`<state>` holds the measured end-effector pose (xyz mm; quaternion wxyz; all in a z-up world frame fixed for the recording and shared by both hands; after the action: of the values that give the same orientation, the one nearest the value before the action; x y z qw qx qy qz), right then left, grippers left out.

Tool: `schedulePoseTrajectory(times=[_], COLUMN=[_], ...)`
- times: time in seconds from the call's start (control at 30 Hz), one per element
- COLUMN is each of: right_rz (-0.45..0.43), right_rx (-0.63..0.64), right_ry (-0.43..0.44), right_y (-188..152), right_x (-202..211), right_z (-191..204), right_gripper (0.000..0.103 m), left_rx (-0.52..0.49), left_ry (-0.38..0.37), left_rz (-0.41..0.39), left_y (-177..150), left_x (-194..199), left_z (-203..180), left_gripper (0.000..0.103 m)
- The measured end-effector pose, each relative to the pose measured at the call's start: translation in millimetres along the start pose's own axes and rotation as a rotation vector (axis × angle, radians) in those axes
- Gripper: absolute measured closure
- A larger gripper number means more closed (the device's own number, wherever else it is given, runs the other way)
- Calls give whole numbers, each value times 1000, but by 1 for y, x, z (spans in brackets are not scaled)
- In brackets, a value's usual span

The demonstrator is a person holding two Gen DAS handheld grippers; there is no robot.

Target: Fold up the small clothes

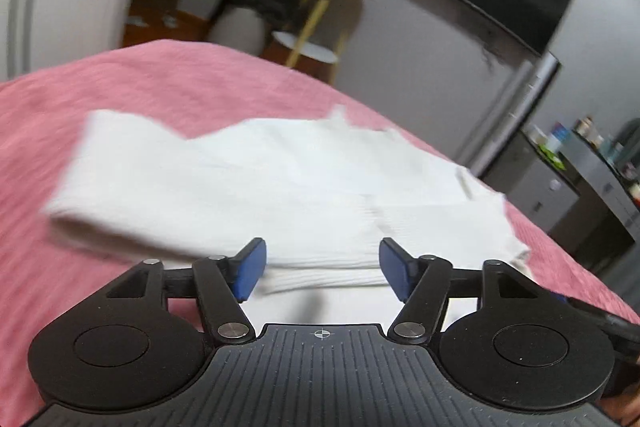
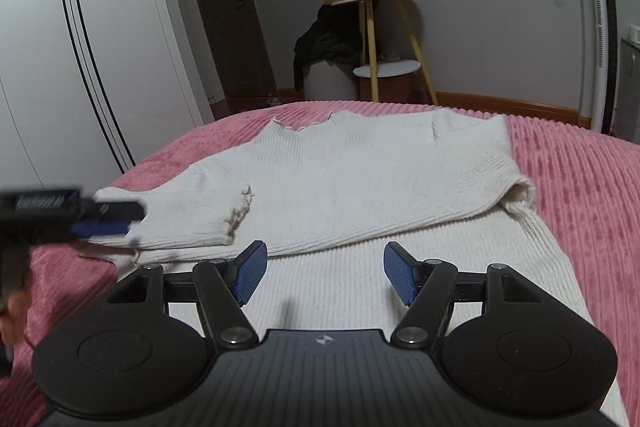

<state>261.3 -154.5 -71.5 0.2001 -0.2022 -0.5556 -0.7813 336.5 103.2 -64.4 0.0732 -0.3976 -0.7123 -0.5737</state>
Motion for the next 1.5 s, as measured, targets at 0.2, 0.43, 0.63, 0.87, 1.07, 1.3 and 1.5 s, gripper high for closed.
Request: schedulePoseTrajectory(times=[0.2,0.43,0.63,0.87,1.07,1.3,1.5], right_rz=[92,261,306,53,96,191,188], right_rx=[-106,-235,-198,40,14,-202,-188], right_ry=[133,249,285,126,-39,36,79], right_y=[7,9,5,54,57,41,43], right_x=[-35,-102,-126,-74,-73,-92,-95], right_z=[27,60,81,43,-31,-61,-50], right_gripper=[38,47,96,96,95,76,97], left_rx=[91,85,103,27,27,-22,-64], left_ry=[191,281,289,266,199,194,194], left_rz=[-23,-58,-46,10,46,48,48], left_y=[-1,-1,-9,-13,-19,-16,-15], left_x=[15,24,20,7,-8,-12,-11], left_z=[47,69,78,62,42,28,18], left_gripper=[34,34,33,40,61,63,66])
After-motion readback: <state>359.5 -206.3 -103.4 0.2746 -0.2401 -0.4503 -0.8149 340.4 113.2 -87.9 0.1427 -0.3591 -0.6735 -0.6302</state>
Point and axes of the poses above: each gripper's, at about its wrist camera, not at the fingertips, and x roughly against the way its jaws point, z to its left, y to its top, the point moved 10 cm from there along -x, roughly the way its jaws point, and after that the axes turned 5 degrees about -x, right-handed, at the moved point
